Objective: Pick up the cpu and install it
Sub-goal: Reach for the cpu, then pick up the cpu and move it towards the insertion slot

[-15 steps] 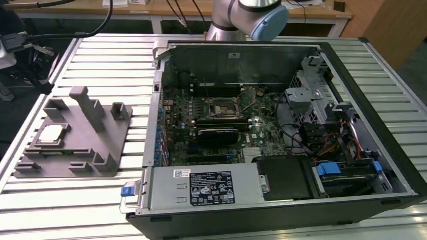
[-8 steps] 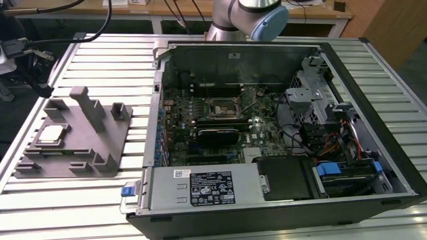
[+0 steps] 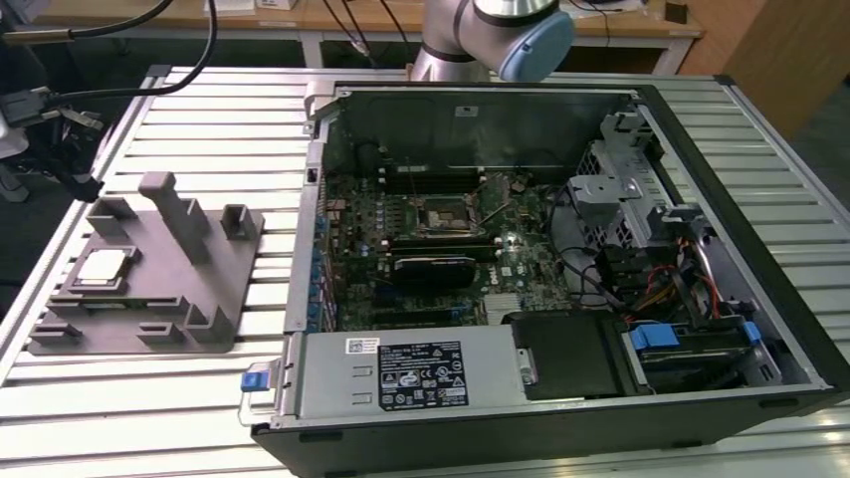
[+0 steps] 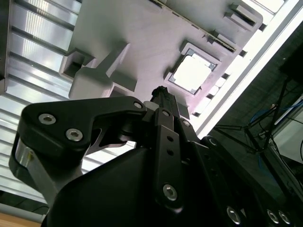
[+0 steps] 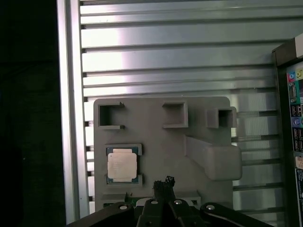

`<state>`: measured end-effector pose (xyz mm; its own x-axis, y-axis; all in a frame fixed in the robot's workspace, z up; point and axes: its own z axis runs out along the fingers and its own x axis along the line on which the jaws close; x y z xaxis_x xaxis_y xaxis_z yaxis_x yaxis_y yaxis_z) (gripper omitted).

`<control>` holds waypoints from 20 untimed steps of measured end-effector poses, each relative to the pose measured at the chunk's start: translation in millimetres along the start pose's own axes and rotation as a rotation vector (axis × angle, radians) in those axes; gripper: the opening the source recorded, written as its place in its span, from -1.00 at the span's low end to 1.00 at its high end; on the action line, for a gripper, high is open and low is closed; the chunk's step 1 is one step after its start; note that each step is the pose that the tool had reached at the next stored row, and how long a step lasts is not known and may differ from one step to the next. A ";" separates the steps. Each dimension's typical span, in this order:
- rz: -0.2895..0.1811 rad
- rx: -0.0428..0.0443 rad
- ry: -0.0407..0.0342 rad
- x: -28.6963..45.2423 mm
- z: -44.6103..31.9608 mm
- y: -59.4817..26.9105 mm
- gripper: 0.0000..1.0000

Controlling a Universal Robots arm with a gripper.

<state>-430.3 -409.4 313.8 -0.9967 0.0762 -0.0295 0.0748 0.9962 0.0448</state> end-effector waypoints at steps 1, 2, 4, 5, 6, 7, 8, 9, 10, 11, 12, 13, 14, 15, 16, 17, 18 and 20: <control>0.000 0.0001 0.0002 0.0 0.0 0.0 -0.79; 0.000 0.0002 0.0002 0.1 0.3 0.0 -0.79; 0.000 0.0001 0.0001 0.1 0.6 -0.1 -0.79; 0.000 0.0001 0.0002 0.1 0.6 0.0 -0.79; 0.000 0.0001 0.0002 0.1 0.7 -0.1 -0.79; 0.000 0.0001 0.0001 0.1 0.7 -0.1 -0.79; 0.000 0.0002 0.0002 0.1 0.7 0.0 -0.79; 0.000 0.0001 0.0002 0.1 0.7 -0.1 -0.79; 0.000 0.0001 0.0000 0.1 1.0 -0.1 -0.79; 0.000 0.0000 0.0000 0.2 1.3 -0.1 -0.79; 0.000 0.0001 0.0000 0.3 1.7 -0.1 -0.79; 0.000 0.0001 0.0001 0.4 2.0 -0.1 -0.79; 0.000 0.0002 0.0002 0.8 2.5 -0.2 -0.79; 0.000 0.0002 0.0001 1.2 3.0 -0.2 -0.79; 0.000 0.0001 0.0000 1.7 3.6 -0.3 -0.79; 0.000 0.0001 0.0000 2.1 4.1 -0.3 -0.79; 0.000 0.0001 0.0001 2.6 4.6 -0.4 -0.79; 0.000 0.0002 0.0002 3.7 5.6 -0.5 -0.79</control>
<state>-433.8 -409.4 308.1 -0.9967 0.0762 -0.0293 0.0749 0.9962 0.0446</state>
